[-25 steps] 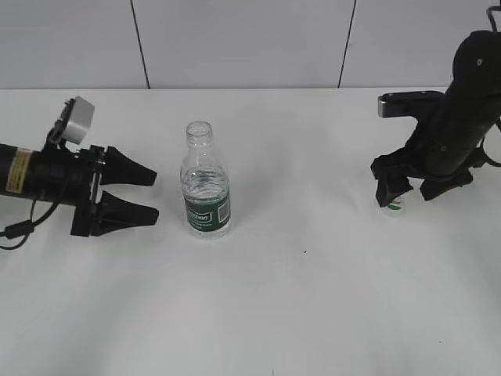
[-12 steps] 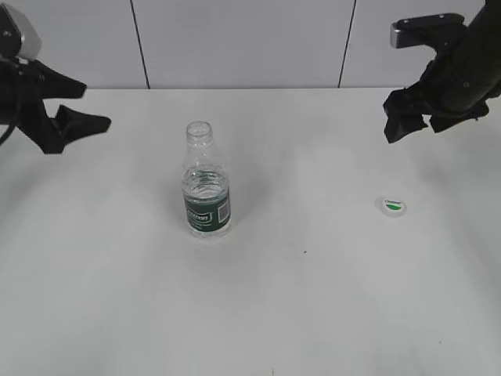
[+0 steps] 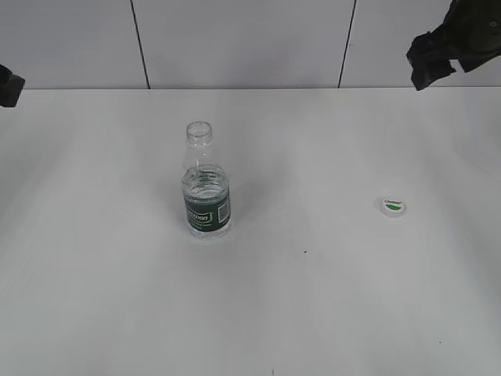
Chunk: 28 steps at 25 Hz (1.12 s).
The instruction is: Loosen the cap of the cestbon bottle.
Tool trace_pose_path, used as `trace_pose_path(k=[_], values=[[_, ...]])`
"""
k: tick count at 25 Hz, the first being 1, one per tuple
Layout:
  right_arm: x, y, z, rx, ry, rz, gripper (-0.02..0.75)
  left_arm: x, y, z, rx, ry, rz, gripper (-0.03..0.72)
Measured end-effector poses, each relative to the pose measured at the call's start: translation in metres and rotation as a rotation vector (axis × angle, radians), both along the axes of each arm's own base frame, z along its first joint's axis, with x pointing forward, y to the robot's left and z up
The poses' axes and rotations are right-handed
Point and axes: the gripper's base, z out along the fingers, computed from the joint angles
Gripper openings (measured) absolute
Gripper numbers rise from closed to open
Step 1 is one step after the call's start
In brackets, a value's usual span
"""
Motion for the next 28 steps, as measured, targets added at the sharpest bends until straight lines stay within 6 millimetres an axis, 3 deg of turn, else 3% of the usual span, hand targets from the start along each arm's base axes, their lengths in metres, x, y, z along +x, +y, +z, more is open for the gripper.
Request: trace_pose_path(k=[8,12,19,28], values=[[-0.005,-0.017,0.015,-0.152,0.074,-0.115,0.591,-0.012,0.030,-0.005,-0.076,0.093,0.473,0.496],[-0.012,-0.020,0.013,-0.172,0.145,-0.151,0.591,-0.025,0.034,-0.014,-0.035,0.239,0.598,0.496],[-0.019,-0.020,0.011,-0.172,0.233,-0.178,0.591,-0.048,0.020,-0.028,-0.071,0.574,0.552,0.496],[-0.033,-0.012,0.028,-0.038,0.245,-0.163,0.591,-0.075,0.005,-0.006,-0.133,0.727,0.460,0.496]])
